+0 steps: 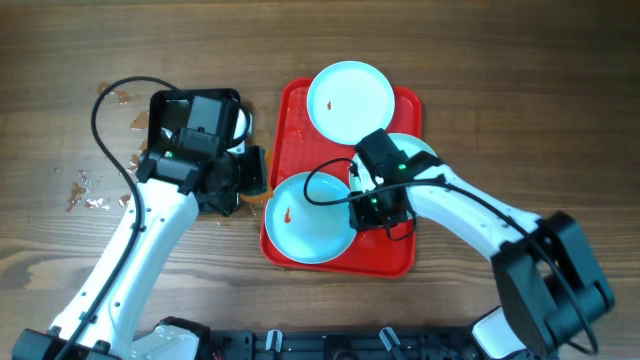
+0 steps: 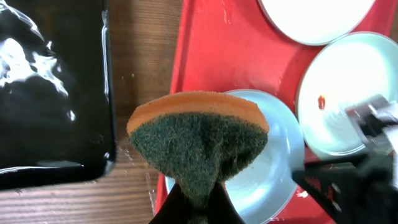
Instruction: Clean dirty plates on tray and stack at the side
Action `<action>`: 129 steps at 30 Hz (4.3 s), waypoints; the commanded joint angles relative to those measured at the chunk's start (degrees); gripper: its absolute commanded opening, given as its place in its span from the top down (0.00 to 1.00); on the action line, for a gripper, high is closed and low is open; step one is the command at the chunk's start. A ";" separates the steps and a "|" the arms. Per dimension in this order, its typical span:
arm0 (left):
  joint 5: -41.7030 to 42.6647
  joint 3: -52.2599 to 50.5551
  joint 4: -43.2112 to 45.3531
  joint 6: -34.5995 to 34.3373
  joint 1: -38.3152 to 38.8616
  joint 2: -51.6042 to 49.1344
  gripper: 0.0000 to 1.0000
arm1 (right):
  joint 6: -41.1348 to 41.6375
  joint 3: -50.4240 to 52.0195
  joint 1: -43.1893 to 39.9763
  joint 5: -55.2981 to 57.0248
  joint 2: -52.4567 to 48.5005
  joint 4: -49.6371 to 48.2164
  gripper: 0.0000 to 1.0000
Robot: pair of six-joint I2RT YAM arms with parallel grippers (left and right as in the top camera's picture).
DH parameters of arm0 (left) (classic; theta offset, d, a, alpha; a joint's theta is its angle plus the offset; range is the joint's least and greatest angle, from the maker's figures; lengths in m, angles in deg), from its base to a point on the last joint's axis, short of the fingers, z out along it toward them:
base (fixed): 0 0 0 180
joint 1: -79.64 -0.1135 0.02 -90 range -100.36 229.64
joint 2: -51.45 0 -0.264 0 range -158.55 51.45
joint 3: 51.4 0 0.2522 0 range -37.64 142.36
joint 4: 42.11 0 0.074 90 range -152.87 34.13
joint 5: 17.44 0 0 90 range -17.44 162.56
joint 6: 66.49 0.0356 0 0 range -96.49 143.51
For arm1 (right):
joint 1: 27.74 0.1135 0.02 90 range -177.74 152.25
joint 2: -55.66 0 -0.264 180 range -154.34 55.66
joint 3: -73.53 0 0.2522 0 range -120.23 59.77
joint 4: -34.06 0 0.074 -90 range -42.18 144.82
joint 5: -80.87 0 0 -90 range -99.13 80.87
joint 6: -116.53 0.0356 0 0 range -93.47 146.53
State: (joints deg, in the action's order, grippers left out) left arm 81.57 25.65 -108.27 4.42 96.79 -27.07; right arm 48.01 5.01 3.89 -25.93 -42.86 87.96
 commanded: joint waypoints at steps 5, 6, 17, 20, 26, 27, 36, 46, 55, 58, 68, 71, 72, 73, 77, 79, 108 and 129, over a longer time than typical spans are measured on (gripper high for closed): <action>1.90 -4.04 -0.57 -4.37 1.25 0.72 0.96 | 3.58 0.50 0.24 3.39 -4.09 -1.75 0.88; 4.44 -7.34 3.34 -4.39 1.95 0.72 0.96 | 4.00 0.50 0.24 3.50 -4.09 -1.73 0.89; 2.27 -18.08 26.82 -5.86 14.80 -14.71 0.96 | 4.17 0.50 0.24 3.48 -4.09 -1.81 0.90; 2.69 -18.08 30.71 -5.84 14.80 -21.38 0.96 | 4.20 0.50 0.24 3.48 -4.09 -1.95 0.90; -13.09 -18.08 26.08 -13.42 14.78 -25.53 0.96 | 4.15 0.50 0.24 3.52 -4.09 -1.73 0.90; -15.28 -18.08 25.49 -13.60 14.78 -25.53 0.96 | 4.15 0.50 0.24 3.54 -4.09 -1.75 0.91; -27.02 -18.05 19.87 -21.90 13.09 -25.53 0.96 | 4.33 0.50 0.24 4.52 -4.09 -0.85 0.92; -27.08 -9.25 7.32 -21.62 8.11 -18.18 0.96 | 4.66 0.50 0.24 5.20 -4.09 -0.42 0.92; -27.32 -9.25 5.03 -17.70 5.88 0.24 0.96 | 4.70 0.50 0.22 5.33 -4.09 -0.15 0.94; -27.32 -9.27 7.15 -11.67 0.50 4.76 0.96 | 3.41 -0.22 0.24 8.24 -3.21 -0.20 0.96; -17.38 -15.45 24.41 12.50 -12.55 -8.87 0.96 | -1.97 -0.52 0.31 14.38 18.64 0.55 0.96; -17.38 -15.28 25.66 12.48 -12.55 -9.99 0.77 | -2.01 -0.52 0.46 20.70 21.57 3.45 0.96; -17.38 -15.13 25.57 12.46 -12.55 -8.70 0.62 | -2.01 -0.52 0.68 24.22 21.84 5.07 0.96; -17.38 -14.95 24.98 12.44 -12.55 -6.45 0.54 | -1.99 -0.52 1.05 26.69 21.84 6.23 0.96; -17.11 -14.88 23.67 9.20 -12.55 3.34 0.34 | -1.31 -0.57 6.25 37.48 21.84 7.08 0.96; -15.82 -14.88 23.04 9.20 -12.55 7.30 0.34 | -0.24 -0.79 10.27 42.84 21.84 7.15 0.96; 0.79 -16.41 12.20 5.11 -12.39 9.07 0.42 | 18.40 -3.74 16.70 41.00 18.47 9.66 0.96; 0.96 -16.41 11.63 5.14 -12.39 8.44 0.00 | -12.35 -8.55 30.56 82.36 20.31 5.49 0.96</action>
State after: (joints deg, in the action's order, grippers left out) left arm 81.88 9.56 -96.64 9.42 84.50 -19.36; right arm 36.44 -2.22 34.25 53.71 -23.48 93.80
